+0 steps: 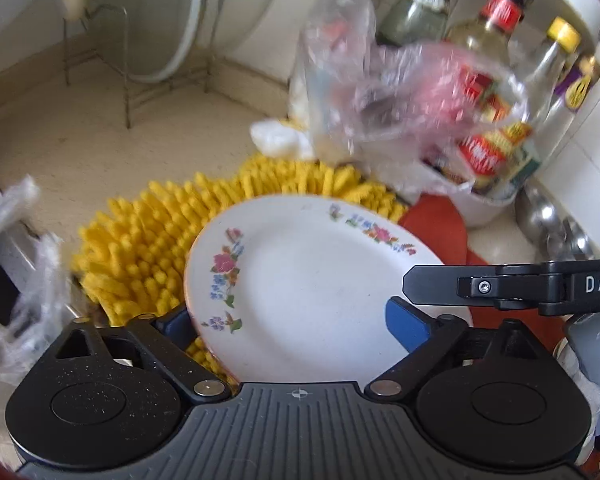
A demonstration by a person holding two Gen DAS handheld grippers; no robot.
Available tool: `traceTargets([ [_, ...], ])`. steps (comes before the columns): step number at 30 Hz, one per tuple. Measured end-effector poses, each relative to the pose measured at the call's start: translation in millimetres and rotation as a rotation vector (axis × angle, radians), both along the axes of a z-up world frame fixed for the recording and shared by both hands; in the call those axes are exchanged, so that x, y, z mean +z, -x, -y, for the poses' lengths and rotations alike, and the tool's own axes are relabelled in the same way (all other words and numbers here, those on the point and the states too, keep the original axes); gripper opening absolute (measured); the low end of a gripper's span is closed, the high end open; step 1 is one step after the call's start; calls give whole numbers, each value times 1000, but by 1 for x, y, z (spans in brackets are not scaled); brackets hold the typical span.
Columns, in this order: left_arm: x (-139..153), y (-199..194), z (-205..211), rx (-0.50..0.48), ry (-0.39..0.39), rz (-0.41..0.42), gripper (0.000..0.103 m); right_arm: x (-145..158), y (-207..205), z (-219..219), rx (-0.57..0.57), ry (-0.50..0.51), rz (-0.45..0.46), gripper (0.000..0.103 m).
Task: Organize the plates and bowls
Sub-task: 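Grasp the rim of the floral-border plate with both grippers, then lift the floral-border plate with both grippers toward the plate stack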
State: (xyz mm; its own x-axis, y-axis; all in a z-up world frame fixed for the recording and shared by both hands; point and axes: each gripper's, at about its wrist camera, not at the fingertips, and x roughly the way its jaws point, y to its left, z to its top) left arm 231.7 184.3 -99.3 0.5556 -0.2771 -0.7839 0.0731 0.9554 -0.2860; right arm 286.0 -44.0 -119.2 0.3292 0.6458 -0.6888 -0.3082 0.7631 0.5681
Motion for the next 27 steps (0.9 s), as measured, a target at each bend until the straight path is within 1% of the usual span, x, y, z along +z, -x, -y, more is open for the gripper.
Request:
traceTargets([
  [1, -6, -3, 0, -2, 4, -23, 93, -5, -1, 3, -11, -14, -2, 75],
  [2, -9, -4, -2, 10, -1, -30, 92, -5, -1, 5, -14, -33, 3, 75],
  [5, -10, -10, -8, 17, 5, -13, 92, -4, -2, 7, -40, -37, -7, 70],
  [6, -10, -11, -8, 16, -1, -7, 92, -4, 0, 8, -47, -30, -8, 65],
  [7, -9, -12, -7, 16, -12, -3, 92, -4, 2, 12, -50, -20, -8, 57],
  [8, -9, -13, -5, 10, -23, 4, 92, -4, 4, 12, -53, -10, -7, 53],
  [9, -9, -12, -2, 3, -38, 9, 92, -5, 6, 13, -63, 0, -5, 47],
  [10, -10, -13, 2, -2, -62, 9, 90, -7, 6, 13, -74, 3, -6, 43],
  [13, -9, -8, 13, -19, -145, 26, 90, -9, 6, 14, -94, -10, -13, 43],
  [14, -9, -7, 16, -23, -162, 31, 90, -8, 7, 14, -94, -8, -8, 43],
  [17, -7, -5, 15, -10, -157, 31, 90, -3, 16, 11, -79, 23, 19, 43],
  [20, 0, 0, 16, 2, -168, 58, 90, -3, 23, 16, -85, 8, 17, 43],
  [23, 9, 5, 22, -9, -180, 94, 90, -3, 30, 22, -98, 5, 18, 43],
  [27, 16, 10, 33, -26, -196, 122, 92, 2, 39, 30, -118, -1, 34, 43],
])
